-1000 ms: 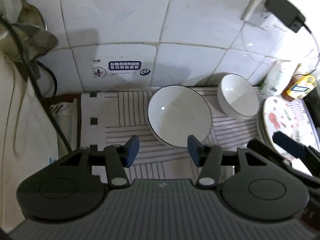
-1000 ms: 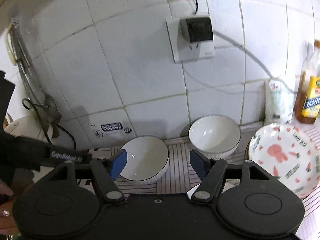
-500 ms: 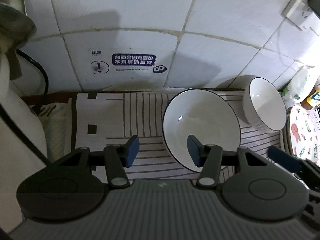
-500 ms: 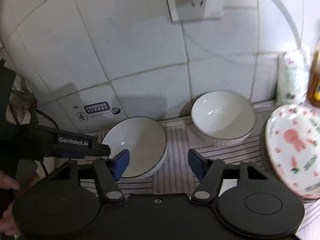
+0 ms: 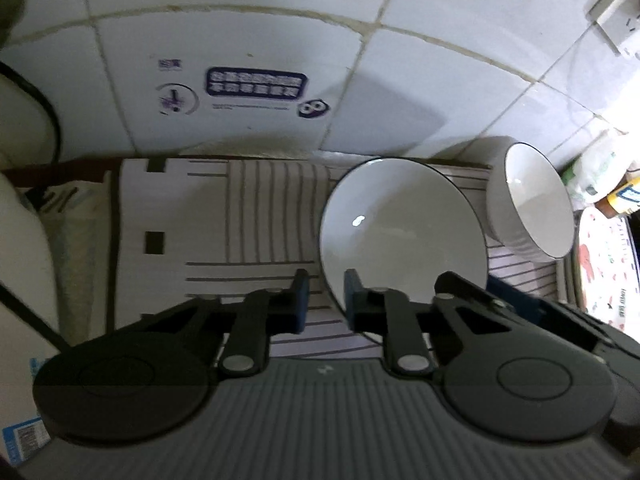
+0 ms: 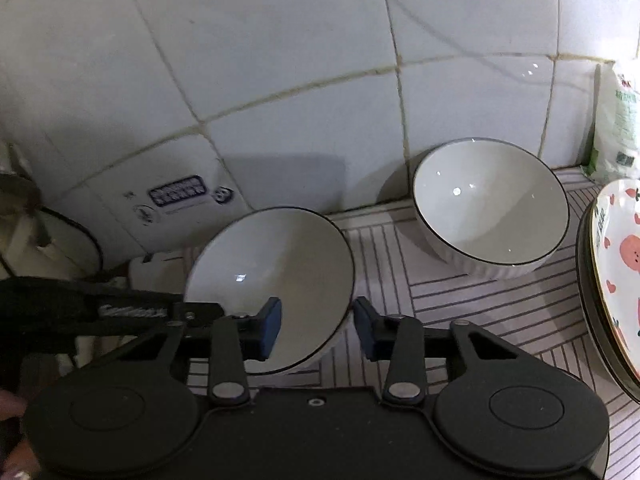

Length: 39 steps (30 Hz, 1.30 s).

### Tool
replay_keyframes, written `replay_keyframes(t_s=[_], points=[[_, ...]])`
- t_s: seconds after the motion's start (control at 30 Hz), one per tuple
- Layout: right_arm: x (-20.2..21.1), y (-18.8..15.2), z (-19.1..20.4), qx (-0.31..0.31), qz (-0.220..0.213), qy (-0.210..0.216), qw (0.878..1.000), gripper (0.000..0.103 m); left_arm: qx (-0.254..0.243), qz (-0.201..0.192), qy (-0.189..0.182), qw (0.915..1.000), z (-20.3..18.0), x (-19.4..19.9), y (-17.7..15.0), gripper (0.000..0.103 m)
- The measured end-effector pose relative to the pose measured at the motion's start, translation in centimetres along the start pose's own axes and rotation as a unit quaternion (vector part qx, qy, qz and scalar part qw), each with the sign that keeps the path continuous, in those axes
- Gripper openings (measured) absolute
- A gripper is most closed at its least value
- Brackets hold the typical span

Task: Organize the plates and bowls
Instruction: 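Carry the white bowl onto the white bowl by the wall with both tools, then open both tools and lift them off the two stacked bowls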

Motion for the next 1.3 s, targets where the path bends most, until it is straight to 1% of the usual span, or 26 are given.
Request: replay_keyframes(t_s=[0.03, 0.1, 0.2, 0.33, 0.5, 0.57, 0.67, 0.77, 0.87, 0.97, 1.1, 1.3], points=[[-0.4, 0.1, -0.1, -0.003, 0.009, -0.008, 1.0, 0.028, 0.001, 0.0, 0.002, 1.0, -0.1, -0.1, 0.1, 0.013], [-0.8, 0.3, -0.3, -0.007, 0.019, -0.015, 1.0, 0.02, -0.004, 0.002, 0.005, 1.0, -0.2, -0.2, 0.2, 0.013], [-0.6, 0.5, -0.5, -0.007, 0.024, -0.011, 1.0, 0.02, -0.008, 0.008, 0.003, 0.9999, -0.6, 0.5, -0.1, 0.013], [1.3, 0.4, -0.8, -0.025, 0.012, 0.005, 1.0, 0.02, -0.028, -0.008, 0.003, 0.9996, -1.8, 2.9, -0.7, 0.013], [4.8, -0.1, -1.8, -0.052, -0.008, 0.021, 0.998, 0.02, -0.054, -0.023, 0.0, 0.9983, -4.6, 6.3, -1.2, 0.013], [6.6, -0.3, -2.2, -0.052, -0.015, 0.025, 0.998, 0.021, -0.066, -0.026, -0.004, 0.9975, -5.5, 7.6, -1.5, 0.013], [9.1, -0.5, -2.9, -0.059, -0.036, 0.035, 0.997, 0.021, -0.072, -0.032, -0.015, 0.9967, -6.6, 9.7, -2.1, 0.013], [11.7, -1.2, -4.2, -0.07, -0.077, 0.058, 0.993, 0.021, -0.083, -0.042, -0.026, 0.9953, -8.2, 11.6, -3.3, 0.013], [13.5, -2.3, -5.4, -0.079, -0.095, 0.061, 0.99, 0.021, -0.102, -0.051, -0.024, 0.9932, -10.0, 12.4, -4.7, 0.013], [15.3, -3.4, -6.3, -0.085, -0.106, 0.052, 0.989, 0.021, -0.114, -0.042, -0.027, 0.9922, -11.3, 12.4, -5.7, 0.013], [16.7, -5.0, -7.7, -0.099, -0.105, 0.039, 0.989, 0.021, -0.144, -0.025, -0.026, 0.9889, -13.3, 12.1, -7.3, 0.013], [17.8, -6.3, -9.3, -0.086, -0.114, 0.021, 0.99, 0.021, -0.135, 0.019, -0.036, 0.99, -14.3, 10.0, -8.9, 0.014]])
Point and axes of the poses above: each gripper's, at about its wrist camera, not at the fingertips, and x roughly against the way its jaws point, z to its left, y to its top, the point moved 1 cm from there along -x, roughly the way its jaws point, and after that the axes turned 6 degrees about x, right-handed, at the moved point
